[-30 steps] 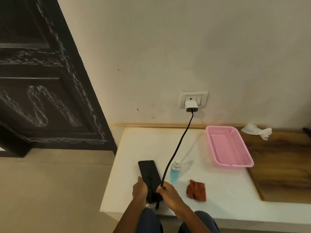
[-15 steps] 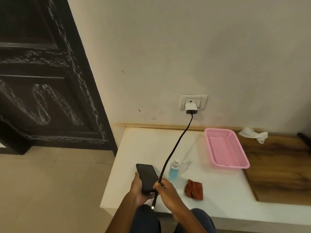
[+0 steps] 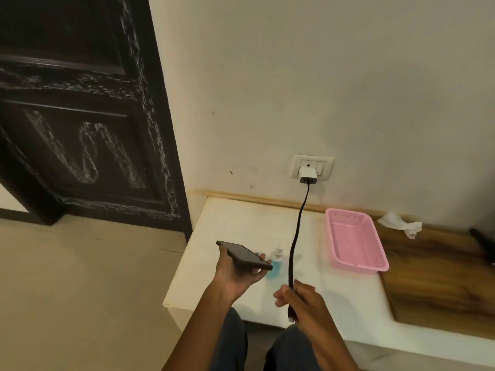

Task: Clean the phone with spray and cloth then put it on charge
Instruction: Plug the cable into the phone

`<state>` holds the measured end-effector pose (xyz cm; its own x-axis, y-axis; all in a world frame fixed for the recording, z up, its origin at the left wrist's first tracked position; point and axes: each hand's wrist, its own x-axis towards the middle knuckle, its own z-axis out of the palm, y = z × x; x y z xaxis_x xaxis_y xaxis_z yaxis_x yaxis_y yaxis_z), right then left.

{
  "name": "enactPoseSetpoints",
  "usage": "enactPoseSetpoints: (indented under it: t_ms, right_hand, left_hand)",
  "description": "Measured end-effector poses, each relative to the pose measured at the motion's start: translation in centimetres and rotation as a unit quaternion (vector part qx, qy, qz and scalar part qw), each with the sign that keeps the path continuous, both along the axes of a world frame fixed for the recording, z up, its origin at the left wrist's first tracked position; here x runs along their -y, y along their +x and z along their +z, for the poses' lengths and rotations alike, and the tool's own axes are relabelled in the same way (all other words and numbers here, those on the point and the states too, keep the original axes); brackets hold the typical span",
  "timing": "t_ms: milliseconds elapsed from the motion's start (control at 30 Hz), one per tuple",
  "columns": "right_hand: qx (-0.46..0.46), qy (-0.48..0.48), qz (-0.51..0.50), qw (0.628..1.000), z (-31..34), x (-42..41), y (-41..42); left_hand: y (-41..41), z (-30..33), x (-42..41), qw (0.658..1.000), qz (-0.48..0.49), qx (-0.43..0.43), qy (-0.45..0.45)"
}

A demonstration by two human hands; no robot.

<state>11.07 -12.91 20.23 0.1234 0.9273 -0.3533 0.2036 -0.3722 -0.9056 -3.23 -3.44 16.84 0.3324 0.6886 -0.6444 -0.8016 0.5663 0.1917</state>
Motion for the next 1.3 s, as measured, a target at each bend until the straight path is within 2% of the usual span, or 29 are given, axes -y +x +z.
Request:
enactPoseSetpoints:
  t_ms: [100, 200, 400, 533, 700, 933, 1300]
  right_hand:
    - [0.000, -0.016, 0.049, 0.999, 0.9, 1.3, 1.5]
    - [-0.058, -0.012, 0.035, 0.998, 2.3, 1.7, 3.1]
    - [-0.109, 0.112, -0.051, 0.986, 4.7, 0.3, 3.8]
    - [-0.079, 0.196, -0.063, 0.975, 5.4, -0.9, 3.0]
    - [-0.028, 0.248, -0.063, 0.966, 4.9, -2.2, 2.0]
    - [0.034, 0.283, -0.080, 0.955, 4.3, -2.7, 2.0]
    - [0.013, 0.293, -0.071, 0.954, 3.9, -2.3, 2.6]
  left_hand:
    - [0.9, 1.4, 0.3, 1.000, 0.010, 0.015, -0.015]
    - [1.7, 3.0, 0.8, 0.999, 0.013, 0.025, -0.034]
    - [3.4, 4.7, 2.0, 0.999, 0.014, 0.021, -0.038]
    - [4.2, 5.0, 2.3, 0.999, 0.011, -0.007, -0.035]
    - [4.8, 5.6, 2.7, 0.999, -0.001, -0.004, -0.041]
    - [5.2, 6.4, 3.0, 0.998, -0.008, 0.017, -0.054]
    - [5.4, 6.1, 3.1, 0.998, -0.004, 0.015, -0.065]
